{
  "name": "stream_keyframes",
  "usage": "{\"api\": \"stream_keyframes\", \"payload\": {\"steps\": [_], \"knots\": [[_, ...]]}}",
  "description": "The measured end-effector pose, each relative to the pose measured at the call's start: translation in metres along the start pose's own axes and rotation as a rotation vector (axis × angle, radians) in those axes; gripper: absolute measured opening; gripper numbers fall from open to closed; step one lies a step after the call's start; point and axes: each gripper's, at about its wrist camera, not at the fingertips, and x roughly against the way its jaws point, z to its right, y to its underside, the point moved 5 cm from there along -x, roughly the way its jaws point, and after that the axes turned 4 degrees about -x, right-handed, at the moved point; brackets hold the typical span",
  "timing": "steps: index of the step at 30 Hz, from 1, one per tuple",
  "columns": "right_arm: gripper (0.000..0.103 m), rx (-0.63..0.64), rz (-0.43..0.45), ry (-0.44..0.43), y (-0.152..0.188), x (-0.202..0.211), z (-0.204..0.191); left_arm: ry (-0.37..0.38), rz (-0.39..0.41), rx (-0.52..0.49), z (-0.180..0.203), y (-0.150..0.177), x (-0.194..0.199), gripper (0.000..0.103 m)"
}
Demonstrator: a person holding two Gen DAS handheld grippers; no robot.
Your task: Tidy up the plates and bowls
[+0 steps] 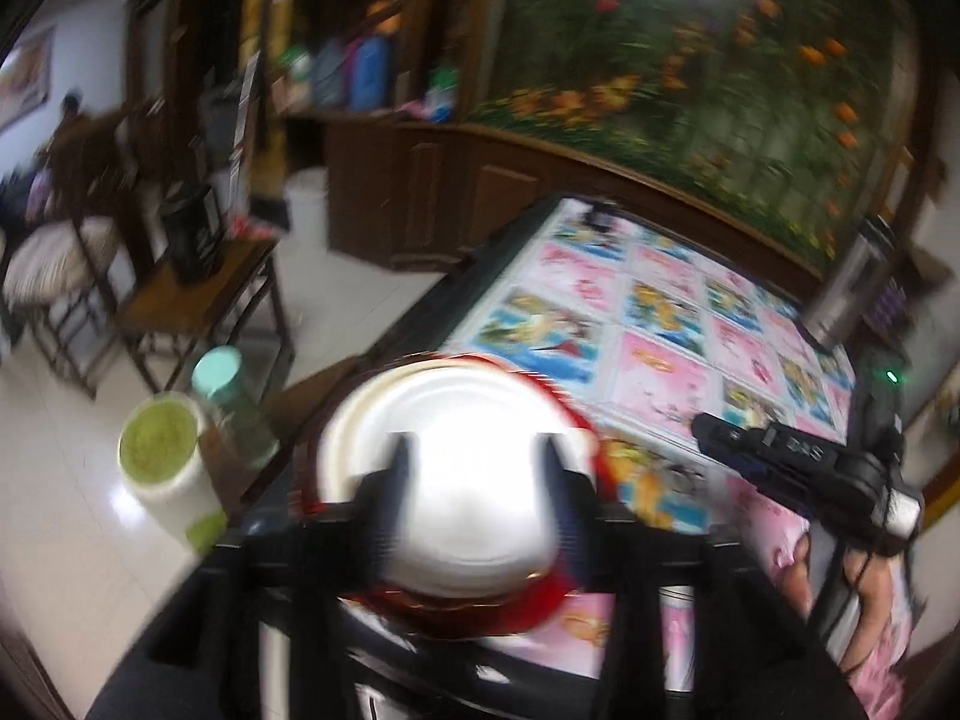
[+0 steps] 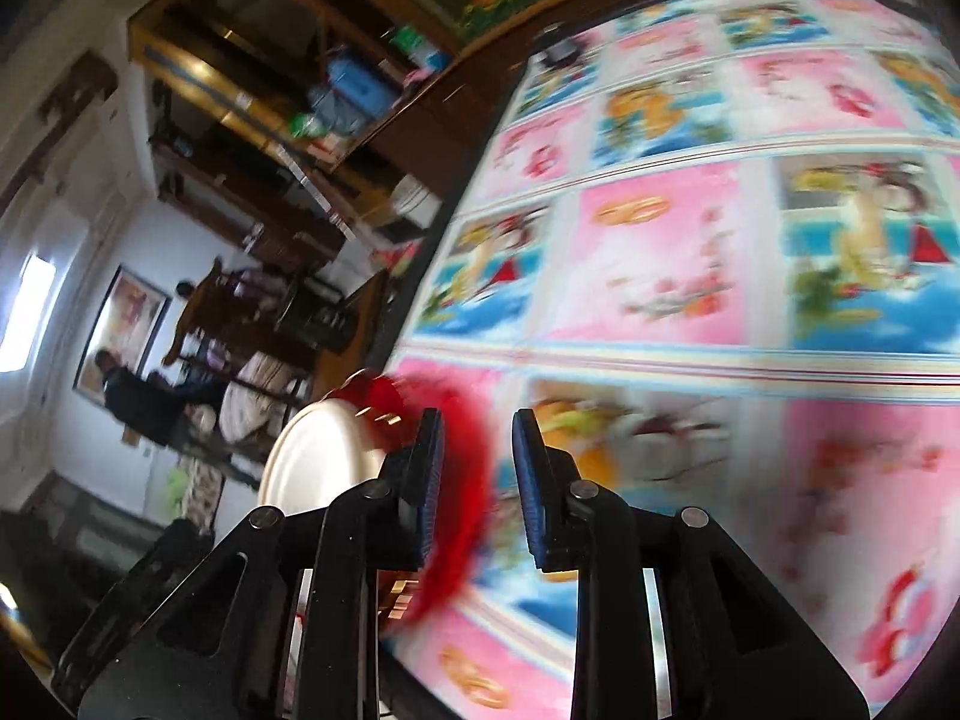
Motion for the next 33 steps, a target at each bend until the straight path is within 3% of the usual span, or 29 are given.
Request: {"api": "stream_keyframes", "payload": {"steps": [1, 5, 8, 11, 14, 20, 25, 33], "knots": [[0.024, -0.016, 0.008, 0.000, -0.004, 0.004, 0.008, 0.005, 0.010, -0.025, 0.009, -0.001, 0.002, 0.068], [0.024, -0.072, 0.040, 0.010, -0.010, 0.024, 0.041, 0.038, 0.034, -0.110, 0.042, -0.002, 0.006, 0.068], [0.024, -0.093, 0.061, 0.010, -0.010, 0.038, 0.054, 0.056, 0.042, -0.107, 0.049, -0.003, 0.010, 0.068], [0.026, -0.078, 0.079, 0.001, -0.007, 0.049, 0.053, 0.019, 0.076, -0.076, 0.042, -0.004, 0.014, 0.074], [0.035, -0.018, 0.104, -0.018, 0.002, 0.059, 0.035, -0.083, 0.135, -0.049, 0.029, -0.008, 0.019, 0.076], [0.035, 0.234, 0.156, -0.026, 0.037, 0.073, -0.029, -0.246, 0.255, -0.016, 0.004, -0.008, 0.032, 0.081], [0.042, 0.353, 0.151, -0.034, 0.070, 0.068, -0.065, -0.291, 0.261, -0.001, -0.009, -0.002, 0.034, 0.082], [0.042, 0.462, 0.123, -0.015, 0.097, 0.053, -0.093, -0.316, 0.277, 0.043, -0.027, 0.001, 0.042, 0.082]]}}
